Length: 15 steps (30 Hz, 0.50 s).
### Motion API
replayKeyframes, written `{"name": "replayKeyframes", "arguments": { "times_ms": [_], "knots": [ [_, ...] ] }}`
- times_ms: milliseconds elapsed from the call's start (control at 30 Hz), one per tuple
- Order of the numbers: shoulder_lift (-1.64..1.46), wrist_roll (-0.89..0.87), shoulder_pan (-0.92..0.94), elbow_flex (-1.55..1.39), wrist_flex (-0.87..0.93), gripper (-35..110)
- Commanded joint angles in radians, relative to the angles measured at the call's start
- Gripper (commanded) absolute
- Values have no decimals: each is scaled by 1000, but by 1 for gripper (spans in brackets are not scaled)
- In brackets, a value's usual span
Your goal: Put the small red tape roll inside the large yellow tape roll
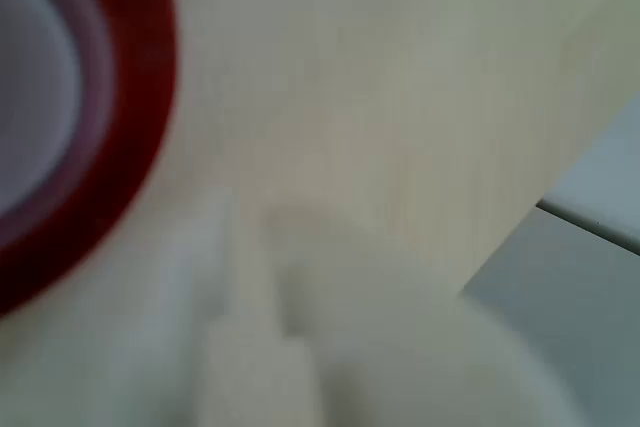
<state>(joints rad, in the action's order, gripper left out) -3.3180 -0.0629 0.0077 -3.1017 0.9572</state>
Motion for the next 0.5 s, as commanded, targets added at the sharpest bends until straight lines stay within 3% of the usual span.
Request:
{"name": "replayKeyframes", "arguments": {
  "times_ms": [0, 467],
  "knots": [
    [-17, -6, 23, 21, 18, 0],
    [-17, -6, 23, 21, 18, 0]
  ]
}}
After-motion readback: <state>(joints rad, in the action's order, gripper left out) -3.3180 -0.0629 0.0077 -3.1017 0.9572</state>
